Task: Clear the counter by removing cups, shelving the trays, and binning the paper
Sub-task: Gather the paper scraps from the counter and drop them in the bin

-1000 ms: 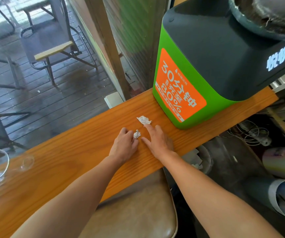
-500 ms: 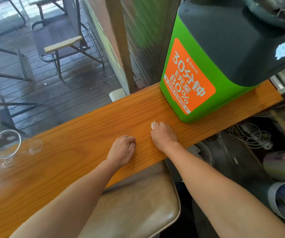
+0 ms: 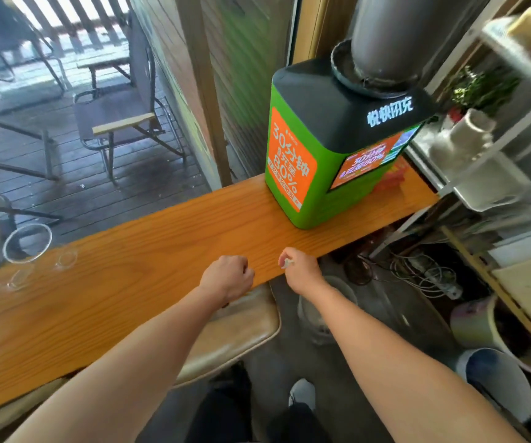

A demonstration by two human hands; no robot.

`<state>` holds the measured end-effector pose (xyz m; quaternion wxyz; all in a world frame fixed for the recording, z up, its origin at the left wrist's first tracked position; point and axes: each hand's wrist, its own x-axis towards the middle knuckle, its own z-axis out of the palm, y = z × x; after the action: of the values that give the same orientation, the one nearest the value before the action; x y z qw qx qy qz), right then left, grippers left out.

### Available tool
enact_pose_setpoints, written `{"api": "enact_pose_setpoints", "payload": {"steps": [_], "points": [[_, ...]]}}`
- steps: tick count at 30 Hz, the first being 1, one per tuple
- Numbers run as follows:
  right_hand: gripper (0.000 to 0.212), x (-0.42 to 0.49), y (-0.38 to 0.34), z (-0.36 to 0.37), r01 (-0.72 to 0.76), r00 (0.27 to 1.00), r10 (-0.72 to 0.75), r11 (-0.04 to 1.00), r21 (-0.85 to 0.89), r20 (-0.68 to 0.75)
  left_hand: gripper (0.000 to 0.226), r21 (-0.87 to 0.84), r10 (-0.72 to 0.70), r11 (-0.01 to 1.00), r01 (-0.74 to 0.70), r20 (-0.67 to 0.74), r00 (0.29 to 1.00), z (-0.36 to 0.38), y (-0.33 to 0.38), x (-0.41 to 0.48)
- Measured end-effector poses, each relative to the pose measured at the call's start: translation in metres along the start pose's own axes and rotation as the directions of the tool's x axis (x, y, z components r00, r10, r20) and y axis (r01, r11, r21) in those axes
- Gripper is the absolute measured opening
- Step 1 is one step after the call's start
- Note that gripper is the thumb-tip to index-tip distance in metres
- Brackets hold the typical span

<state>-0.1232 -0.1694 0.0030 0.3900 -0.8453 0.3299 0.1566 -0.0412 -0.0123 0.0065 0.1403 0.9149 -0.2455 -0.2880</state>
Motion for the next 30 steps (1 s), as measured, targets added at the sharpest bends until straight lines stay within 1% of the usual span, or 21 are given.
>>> {"api": "enact_pose_setpoints", "payload": {"steps": [4,7,10,14,17,19,21,23,25,27,30], "points": [[0.027,-0.035,0.022,-0.039,0.031,0.999,-0.031,0.999,0.020,-0.007,0.020,0.039,-0.011,0.999,0.012,-0.015,1.000,0.004,0.043,-0.027],[0.035,-0.063,0.044,-0.058,0.024,0.999,-0.022,0.998,0.057,-0.030,0.021,0.064,0.013,0.998,-0.010,-0.038,0.999,0.015,0.079,-0.048],[0.039,-0.086,0.070,-0.070,-0.007,1.000,0.008,0.999,0.033,-0.012,0.032,0.076,0.061,0.995,-0.058,-0.036,0.997,0.036,0.115,-0.069],[0.037,-0.104,0.101,-0.078,-0.062,0.998,0.062,0.996,-0.059,0.002,0.026,0.081,0.092,0.992,-0.093,0.023,0.996,0.069,0.147,-0.092],[0.021,-0.108,0.119,-0.078,-0.115,0.993,0.117,0.991,-0.070,0.032,0.029,0.093,0.062,0.993,-0.067,0.055,0.997,0.091,0.149,-0.101],[0.024,-0.106,0.126,-0.075,-0.121,0.990,0.127,0.988,-0.096,0.056,0.029,0.085,0.034,0.996,-0.040,0.068,0.997,0.101,0.144,-0.103],[0.030,-0.101,0.127,-0.069,-0.089,0.993,0.098,0.989,-0.114,0.072,0.029,0.073,0.004,0.997,-0.010,0.070,0.998,0.106,0.137,-0.101],[0.031,-0.091,0.125,-0.061,-0.060,0.993,0.072,0.990,-0.124,0.098,0.030,0.045,-0.039,0.998,0.036,0.058,0.998,0.114,0.129,-0.098],[0.028,-0.080,0.123,-0.048,-0.050,0.990,0.066,0.991,-0.125,0.126,0.028,0.004,-0.075,0.997,0.075,0.058,0.996,0.124,0.119,-0.095],[0.026,-0.063,0.123,-0.036,-0.011,0.990,0.032,0.988,-0.152,0.137,0.021,-0.037,-0.130,0.991,0.132,0.055,0.990,0.139,0.108,-0.087],[0.022,-0.036,0.124,-0.017,0.052,0.986,-0.021,0.982,-0.184,0.163,0.020,-0.071,-0.203,0.975,0.211,0.102,0.974,0.163,0.099,-0.074]]}}
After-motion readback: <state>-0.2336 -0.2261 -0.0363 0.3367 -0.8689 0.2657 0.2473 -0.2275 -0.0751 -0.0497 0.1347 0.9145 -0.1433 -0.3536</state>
